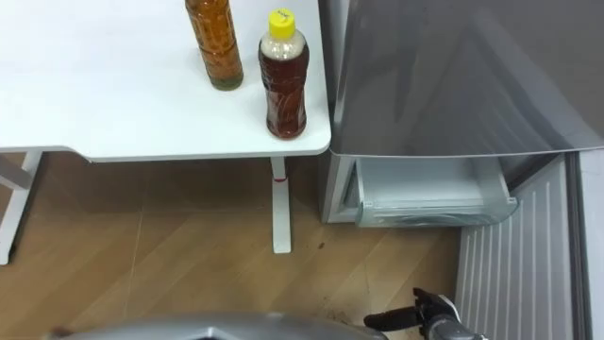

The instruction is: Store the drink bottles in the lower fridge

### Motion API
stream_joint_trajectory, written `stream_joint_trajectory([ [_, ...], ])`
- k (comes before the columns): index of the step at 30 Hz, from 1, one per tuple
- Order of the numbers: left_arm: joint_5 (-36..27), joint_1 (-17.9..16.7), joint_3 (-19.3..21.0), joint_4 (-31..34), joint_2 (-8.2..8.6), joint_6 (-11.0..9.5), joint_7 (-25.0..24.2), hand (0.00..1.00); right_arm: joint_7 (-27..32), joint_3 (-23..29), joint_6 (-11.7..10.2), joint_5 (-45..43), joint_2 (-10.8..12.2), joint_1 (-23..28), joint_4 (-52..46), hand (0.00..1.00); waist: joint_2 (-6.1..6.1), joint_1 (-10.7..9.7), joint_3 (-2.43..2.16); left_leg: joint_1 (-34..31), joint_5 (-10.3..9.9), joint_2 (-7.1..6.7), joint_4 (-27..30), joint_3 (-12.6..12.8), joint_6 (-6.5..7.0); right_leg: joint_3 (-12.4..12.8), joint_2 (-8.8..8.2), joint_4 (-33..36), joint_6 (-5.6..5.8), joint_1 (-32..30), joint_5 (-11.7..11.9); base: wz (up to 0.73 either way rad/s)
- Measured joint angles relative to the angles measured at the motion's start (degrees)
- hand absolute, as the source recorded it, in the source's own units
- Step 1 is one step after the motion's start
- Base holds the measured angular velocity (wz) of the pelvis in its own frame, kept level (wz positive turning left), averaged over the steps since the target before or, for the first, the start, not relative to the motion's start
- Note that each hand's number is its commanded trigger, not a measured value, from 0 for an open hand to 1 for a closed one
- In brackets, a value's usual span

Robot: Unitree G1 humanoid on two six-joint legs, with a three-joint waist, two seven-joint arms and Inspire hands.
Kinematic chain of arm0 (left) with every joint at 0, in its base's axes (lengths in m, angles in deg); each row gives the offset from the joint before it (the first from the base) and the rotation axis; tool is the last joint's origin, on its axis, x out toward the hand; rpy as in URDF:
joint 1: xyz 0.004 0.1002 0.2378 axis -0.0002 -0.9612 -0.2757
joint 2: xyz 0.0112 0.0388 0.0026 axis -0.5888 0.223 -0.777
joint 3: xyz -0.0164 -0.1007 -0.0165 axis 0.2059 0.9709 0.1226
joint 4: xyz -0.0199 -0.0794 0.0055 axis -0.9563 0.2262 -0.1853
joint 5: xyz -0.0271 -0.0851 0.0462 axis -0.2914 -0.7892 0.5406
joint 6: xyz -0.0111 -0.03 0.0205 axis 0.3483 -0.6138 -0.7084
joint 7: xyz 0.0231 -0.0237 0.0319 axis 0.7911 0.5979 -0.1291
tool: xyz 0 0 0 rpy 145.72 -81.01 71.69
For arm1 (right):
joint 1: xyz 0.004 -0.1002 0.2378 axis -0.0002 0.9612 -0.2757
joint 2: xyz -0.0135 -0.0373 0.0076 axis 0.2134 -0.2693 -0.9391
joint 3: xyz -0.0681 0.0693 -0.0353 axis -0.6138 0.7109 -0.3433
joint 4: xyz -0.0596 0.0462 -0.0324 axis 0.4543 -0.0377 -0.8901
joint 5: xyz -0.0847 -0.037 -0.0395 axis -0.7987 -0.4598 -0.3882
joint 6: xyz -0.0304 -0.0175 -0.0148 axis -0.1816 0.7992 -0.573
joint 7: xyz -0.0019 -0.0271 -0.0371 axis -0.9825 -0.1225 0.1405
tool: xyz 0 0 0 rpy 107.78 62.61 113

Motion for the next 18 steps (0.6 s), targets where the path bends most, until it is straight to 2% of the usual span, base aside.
stream_joint_trajectory([
  [8, 0.0, -0.02, -0.01, -0.01, 0.0, 0.26, -0.6, 0.0, 0.0, 0.03, 0.03, -0.02, 0.0, 0.05, -0.01, 0.0, 0.19, -0.01, -0.18, -0.04, 0.0, 0.04, 0.15, -0.04, 0.0, -0.06, 0.01, 0.03, 0.0, 0.02, 0.0, 0.0],
  [18, -0.03, 0.11, 0.0, -0.1, 0.0, 0.37, -0.3, 0.0, -0.05, 0.6, 0.03, 0.01, -0.01, 0.0, 0.02, 0.0, 0.45, -0.02, -0.05, 0.58, -0.01, 0.01, 0.29, -0.42, -0.01, -0.09, 0.03, 0.0, -0.05, 0.81, -0.08, 0.0],
])
